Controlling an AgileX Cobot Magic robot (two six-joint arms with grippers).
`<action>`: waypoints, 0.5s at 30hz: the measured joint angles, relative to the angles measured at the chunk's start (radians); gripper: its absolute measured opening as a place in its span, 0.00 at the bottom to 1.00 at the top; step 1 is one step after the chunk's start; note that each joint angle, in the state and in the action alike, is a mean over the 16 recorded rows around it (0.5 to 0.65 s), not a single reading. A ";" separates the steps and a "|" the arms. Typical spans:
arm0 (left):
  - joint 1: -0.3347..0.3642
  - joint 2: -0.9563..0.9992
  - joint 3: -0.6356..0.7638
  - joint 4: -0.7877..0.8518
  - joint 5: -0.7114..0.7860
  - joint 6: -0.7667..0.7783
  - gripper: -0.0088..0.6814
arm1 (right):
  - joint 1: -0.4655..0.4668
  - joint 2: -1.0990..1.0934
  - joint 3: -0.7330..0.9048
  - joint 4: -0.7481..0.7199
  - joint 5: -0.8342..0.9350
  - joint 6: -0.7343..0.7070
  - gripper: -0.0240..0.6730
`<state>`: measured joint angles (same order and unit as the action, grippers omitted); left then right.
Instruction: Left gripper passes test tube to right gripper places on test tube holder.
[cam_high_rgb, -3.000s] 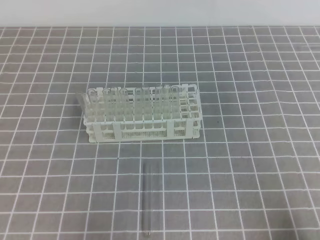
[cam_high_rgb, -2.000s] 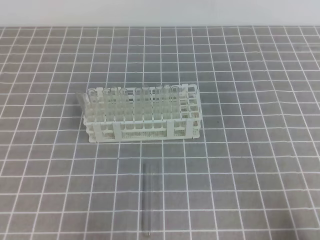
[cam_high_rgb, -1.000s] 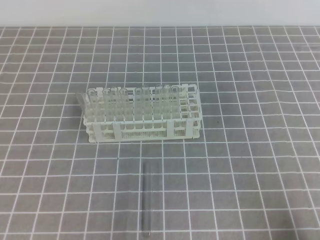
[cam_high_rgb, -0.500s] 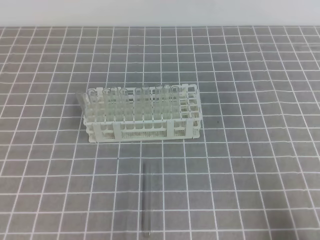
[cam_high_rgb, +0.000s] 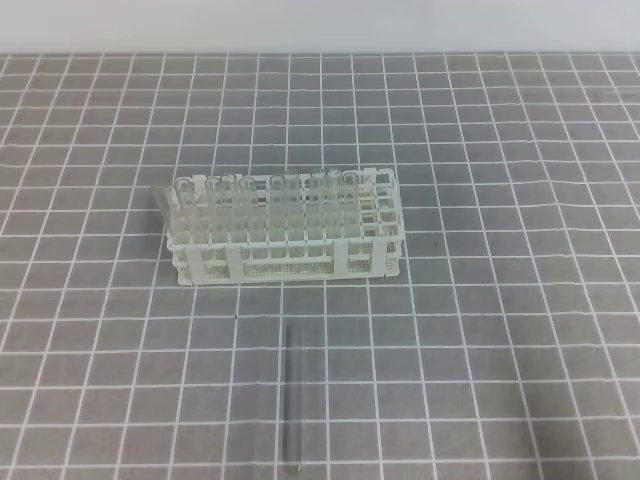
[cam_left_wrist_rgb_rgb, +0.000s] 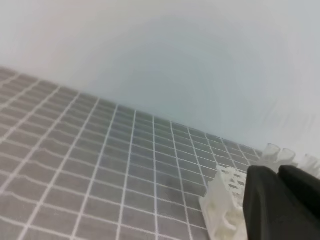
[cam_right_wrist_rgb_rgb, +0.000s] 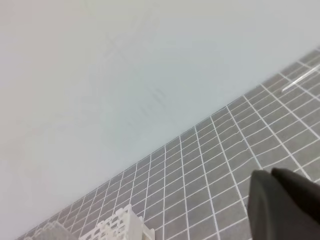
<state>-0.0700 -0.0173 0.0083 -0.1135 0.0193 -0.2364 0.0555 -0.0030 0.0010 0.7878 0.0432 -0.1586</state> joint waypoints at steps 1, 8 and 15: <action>0.000 0.002 -0.001 -0.001 0.004 -0.006 0.04 | 0.000 0.000 0.000 0.021 0.003 -0.006 0.02; 0.000 0.011 -0.040 -0.008 0.067 -0.051 0.03 | 0.000 0.005 -0.030 0.068 0.071 -0.060 0.02; 0.001 0.130 -0.185 -0.008 0.228 -0.062 0.02 | 0.000 0.095 -0.156 0.018 0.223 -0.103 0.02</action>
<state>-0.0695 0.1124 -0.1766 -0.1217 0.2468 -0.2988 0.0555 0.0922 -0.1554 0.8058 0.2662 -0.2612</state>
